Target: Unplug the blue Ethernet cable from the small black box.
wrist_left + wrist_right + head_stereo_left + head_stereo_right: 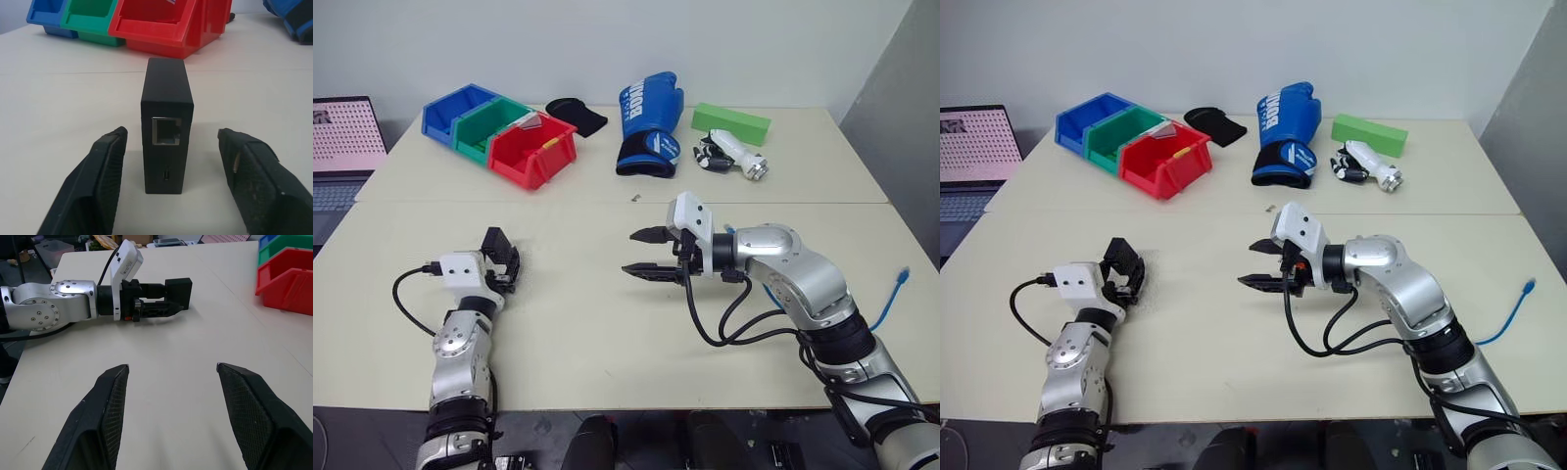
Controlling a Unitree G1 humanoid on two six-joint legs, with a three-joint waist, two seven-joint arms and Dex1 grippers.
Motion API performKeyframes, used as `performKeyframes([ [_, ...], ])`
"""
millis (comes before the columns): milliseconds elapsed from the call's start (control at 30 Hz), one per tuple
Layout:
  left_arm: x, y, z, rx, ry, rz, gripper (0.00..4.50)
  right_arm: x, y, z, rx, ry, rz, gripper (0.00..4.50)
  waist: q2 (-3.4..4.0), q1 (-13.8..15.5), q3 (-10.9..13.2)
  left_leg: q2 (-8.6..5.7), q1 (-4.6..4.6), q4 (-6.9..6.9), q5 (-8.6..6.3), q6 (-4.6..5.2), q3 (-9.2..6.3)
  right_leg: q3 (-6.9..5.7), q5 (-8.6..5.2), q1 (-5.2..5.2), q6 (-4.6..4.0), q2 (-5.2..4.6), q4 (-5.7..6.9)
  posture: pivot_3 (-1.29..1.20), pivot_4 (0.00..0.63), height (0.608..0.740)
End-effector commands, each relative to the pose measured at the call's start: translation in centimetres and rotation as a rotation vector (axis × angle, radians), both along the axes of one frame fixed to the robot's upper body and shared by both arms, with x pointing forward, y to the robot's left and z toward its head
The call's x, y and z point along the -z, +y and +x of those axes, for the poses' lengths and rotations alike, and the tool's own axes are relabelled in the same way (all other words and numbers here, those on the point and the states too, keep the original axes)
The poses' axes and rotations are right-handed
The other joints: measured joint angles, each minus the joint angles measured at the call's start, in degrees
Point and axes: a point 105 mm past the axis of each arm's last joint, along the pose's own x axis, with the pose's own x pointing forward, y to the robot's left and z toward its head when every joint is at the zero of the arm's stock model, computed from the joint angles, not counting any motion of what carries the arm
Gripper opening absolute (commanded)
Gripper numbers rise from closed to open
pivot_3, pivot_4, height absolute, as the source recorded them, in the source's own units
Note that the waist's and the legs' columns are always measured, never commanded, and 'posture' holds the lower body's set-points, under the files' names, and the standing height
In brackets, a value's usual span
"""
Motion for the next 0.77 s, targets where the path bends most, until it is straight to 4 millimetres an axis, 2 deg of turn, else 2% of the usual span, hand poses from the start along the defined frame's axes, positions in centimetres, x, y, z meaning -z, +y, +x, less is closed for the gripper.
performKeyframes([
  [33, -0.7, -0.3, -1.6, 0.028, 0.068, 0.083, 3.52, -0.3, -0.6, 0.0, 0.025, -0.034, -0.001, 3.04, 0.00, -0.1, 0.0, 0.02, 0.00, -0.01, 0.00, 0.00, 0.00, 0.01, 0.00, -0.01, 0.00, 0.00, 0.00, 0.00, 0.150, 0.740],
  [100, -0.9, -0.6, -2.6, 0.046, 0.105, 0.125, 3.52, 0.2, -1.2, 0.4, 0.059, -0.021, -0.004, 3.04, 0.00, -0.2, 0.0, 0.04, 0.00, -0.03, 0.00, 0.00, 0.00, 0.01, 0.00, -0.01, 0.00, 0.00, 0.00, 0.00, 0.150, 0.740],
  [233, -3.2, -1.0, -4.8, 0.125, 0.101, 0.159, 3.52, 0.9, -3.3, 1.1, 0.153, -0.009, 0.016, 3.04, 0.00, -0.1, 0.0, 0.08, 0.01, -0.05, 0.00, 0.00, -0.01, 0.02, -0.01, 0.00, -0.01, 0.00, 0.00, 0.00, 0.150, 0.740],
  [367, -5.9, -1.0, -7.4, 0.282, 0.153, 0.235, 3.52, 0.6, -7.4, 1.0, 0.227, 0.016, 0.026, 3.04, 0.02, 0.2, 0.0, 0.05, 0.00, -0.06, 0.00, 0.00, -0.05, 0.01, -0.01, 0.03, -0.01, 0.00, -0.04, 0.00, 0.150, 0.740],
  [567, -9.2, 0.2, -7.5, 0.351, 0.181, 0.287, 3.52, -0.3, -12.6, 2.1, 0.326, 0.011, -0.074, 3.04, 0.05, 0.1, 0.1, 0.02, 0.11, -0.06, 0.00, 0.01, 0.06, 0.02, -0.01, 0.10, -0.01, 0.13, -0.02, 0.00, 0.150, 0.740],
  [667, -10.2, 0.7, -7.3, 0.378, 0.190, 0.267, 3.52, -0.3, -13.9, 1.6, 0.305, 0.022, -0.128, 3.04, 0.05, 0.0, 0.1, 0.02, 0.10, -0.09, -0.01, 0.01, 0.12, 0.03, -0.01, 0.09, -0.01, 0.16, -0.03, 0.00, 0.150, 0.740],
  [767, -11.0, 0.6, -7.4, 0.424, 0.177, 0.238, 3.52, -0.3, -14.3, 1.4, 0.290, 0.023, -0.151, 3.04, 0.05, 0.0, 0.1, 0.07, 0.08, -0.10, -0.01, 0.01, 0.12, 0.05, -0.02, 0.08, -0.02, 0.15, -0.08, 0.00, 0.150, 0.740],
])
